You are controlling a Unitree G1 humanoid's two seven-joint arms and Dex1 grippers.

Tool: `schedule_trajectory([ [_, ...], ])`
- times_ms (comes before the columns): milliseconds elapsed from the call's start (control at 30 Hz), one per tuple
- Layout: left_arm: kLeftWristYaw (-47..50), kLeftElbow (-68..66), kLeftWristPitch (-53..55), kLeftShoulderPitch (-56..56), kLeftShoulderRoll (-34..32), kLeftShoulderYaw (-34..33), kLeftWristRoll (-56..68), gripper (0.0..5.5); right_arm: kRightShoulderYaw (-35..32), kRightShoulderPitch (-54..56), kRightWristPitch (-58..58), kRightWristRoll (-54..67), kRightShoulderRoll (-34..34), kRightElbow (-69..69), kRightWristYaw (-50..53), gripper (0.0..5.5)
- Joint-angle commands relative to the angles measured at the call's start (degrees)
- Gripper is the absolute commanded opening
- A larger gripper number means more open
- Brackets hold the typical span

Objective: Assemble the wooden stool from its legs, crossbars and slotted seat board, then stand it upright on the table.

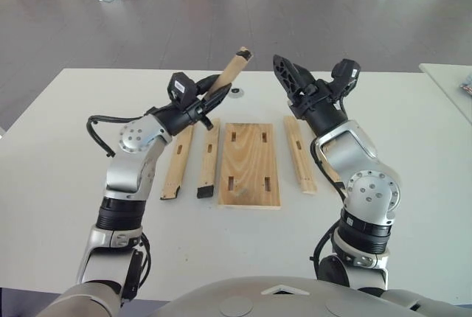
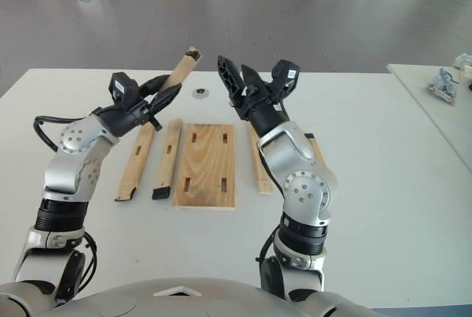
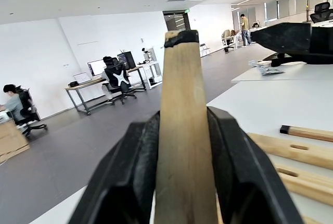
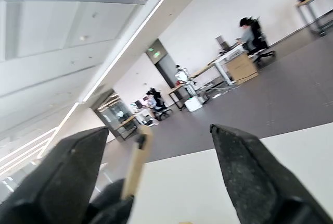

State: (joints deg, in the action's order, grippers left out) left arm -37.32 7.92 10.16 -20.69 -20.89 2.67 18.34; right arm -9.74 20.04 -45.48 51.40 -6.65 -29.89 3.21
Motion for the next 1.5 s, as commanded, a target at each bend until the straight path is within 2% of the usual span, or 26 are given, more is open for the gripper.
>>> schedule_trajectory([
  [33,-0.6,2.2,1.5,0.8,0.4,1.6,0.0,1.29,1.0,1.2,-2.1,4.2,-0.9,-0.2,3.1,3.65],
  [167,-1.6,5.0,2.3,1.7,1.5,2.8,2.1,1.29,2.3,-0.2,-2.2,5.6,-1.9,1.6,5.9,3.65],
  [367,-2.0,8.3,3.7,2.9,2.7,4.0,4.1,1.29,2.0,-0.5,-1.0,9.0,-2.3,2.6,8.8,2.60],
  [633,-1.8,7.8,3.5,2.8,2.8,3.7,3.7,1.29,2.6,-0.5,0.1,11.1,-1.1,2.7,10.8,0.86],
  [733,-1.3,6.2,3.8,3.3,2.4,4.3,2.1,1.29,4.6,-0.2,0.2,7.5,1.6,2.1,10.4,0.44],
  [767,-1.2,5.2,2.8,3.7,2.1,4.8,0.8,1.29,6.6,-0.1,0.1,4.1,3.7,1.8,9.7,0.41],
  [800,-1.0,4.1,1.5,4.6,1.9,4.7,-0.5,1.67,7.7,-0.4,0.7,1.5,4.8,1.9,9.3,0.41],
  [900,0.0,-0.6,-2.1,6.7,1.0,3.4,-3.6,2.06,11.9,-1.1,5.0,-11.2,10.2,3.0,7.9,0.41],
  [1000,0.3,-5.9,-5.6,10.0,-0.2,1.7,-5.1,2.12,14.7,-4.3,12.1,-24.2,14.7,5.8,6.8,0.41],
  [1133,1.3,-7.9,-8.6,13.3,-0.3,0.4,-6.2,2.12,12.4,-10.3,20.6,-32.2,14.4,12.3,6.7,0.41],
  [1267,2.2,-8.2,-9.6,14.5,0.3,0.2,-7.0,2.12,8.4,-10.7,25.5,-34.5,12.2,20.3,6.7,0.41],
  [1500,3.5,-8.3,-9.9,14.4,0.5,-0.2,-7.1,2.12,8.4,-9.9,28.7,-36.6,9.0,23.0,4.1,0.41],
])
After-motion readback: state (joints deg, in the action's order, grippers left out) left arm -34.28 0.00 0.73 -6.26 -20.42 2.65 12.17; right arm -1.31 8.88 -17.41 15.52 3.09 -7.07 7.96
